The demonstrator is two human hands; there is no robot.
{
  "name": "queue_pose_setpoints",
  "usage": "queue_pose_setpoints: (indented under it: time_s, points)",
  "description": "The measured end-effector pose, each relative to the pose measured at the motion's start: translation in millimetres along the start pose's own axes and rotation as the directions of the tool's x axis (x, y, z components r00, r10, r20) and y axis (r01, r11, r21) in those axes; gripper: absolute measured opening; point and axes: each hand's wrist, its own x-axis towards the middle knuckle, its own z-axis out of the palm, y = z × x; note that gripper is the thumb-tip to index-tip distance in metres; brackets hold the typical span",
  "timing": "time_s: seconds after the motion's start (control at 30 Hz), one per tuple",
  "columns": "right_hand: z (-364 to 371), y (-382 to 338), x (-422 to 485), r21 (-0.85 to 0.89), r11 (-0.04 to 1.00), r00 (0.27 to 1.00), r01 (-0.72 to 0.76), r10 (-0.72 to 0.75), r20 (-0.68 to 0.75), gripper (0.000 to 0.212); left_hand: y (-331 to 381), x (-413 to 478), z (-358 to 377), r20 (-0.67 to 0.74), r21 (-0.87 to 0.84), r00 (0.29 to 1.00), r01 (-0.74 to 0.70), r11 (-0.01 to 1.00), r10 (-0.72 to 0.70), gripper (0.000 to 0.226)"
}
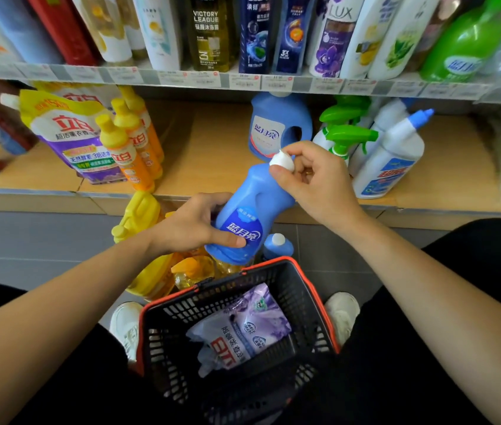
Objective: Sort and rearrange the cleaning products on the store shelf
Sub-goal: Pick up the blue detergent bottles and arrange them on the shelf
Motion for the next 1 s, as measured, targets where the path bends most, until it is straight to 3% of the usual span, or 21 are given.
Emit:
queue_pose_setpoints:
  time_s: [0.13,0.27,0.37,0.47,0.57,0.67,0.8,1.0]
  points:
    - [-10.5,-4.2,-1.2,0.082,0.996,0.994,0.04,-0.048,0.098,0.018,2.0,-1.5,0.8,0.067,-0.053,0.998,-0.008,0.999,0.011,0.051]
    - [-17.2,-4.2,-1.4,0.068,0.998,0.995,0.011,-0.018,0.103,0.017,1.5,-0.5,5.9,-0.001,0.056,0.999,-0.046,0.997,0.046,0.052]
    - [-18.2,-2.4,-1.6,0.039,0.999,0.999,-0.02,0.019,0.039,0.015,1.1,0.7,9.2,-0.129,0.261,0.984,-0.084,0.962,0.122,0.059]
    - [-15.8,-0.9,-1.5,0.05,0.997,0.998,-0.065,0.065,0.0,0.021,1.4,-0.2,9.9,-0.266,0.528,0.942,-0.034,0.849,0.203,0.067]
    - [-14.1,0.4,-1.0,0.111,0.985,0.991,-0.131,0.135,-0.025,0.023,1.8,-1.2,10.0,-0.345,0.644,0.898,0.015,0.765,0.273,0.071]
    - [-13.5,2.4,-1.4,0.145,0.976,0.987,-0.161,0.162,0.005,0.019,0.3,-1.7,8.7,-0.353,0.692,0.885,0.027,0.722,0.305,0.068]
    - [-12.9,1.4,-1.2,0.224,0.959,0.984,-0.175,0.174,0.028,0.032,-0.1,-2.8,9.5,-0.365,0.703,0.873,0.032,0.71,0.323,0.065]
    - [-11.2,1.2,-1.2,0.151,0.979,0.991,-0.134,0.134,0.012,0.025,0.4,-3.7,9.1,-0.357,0.697,0.871,0.008,0.717,0.337,0.067]
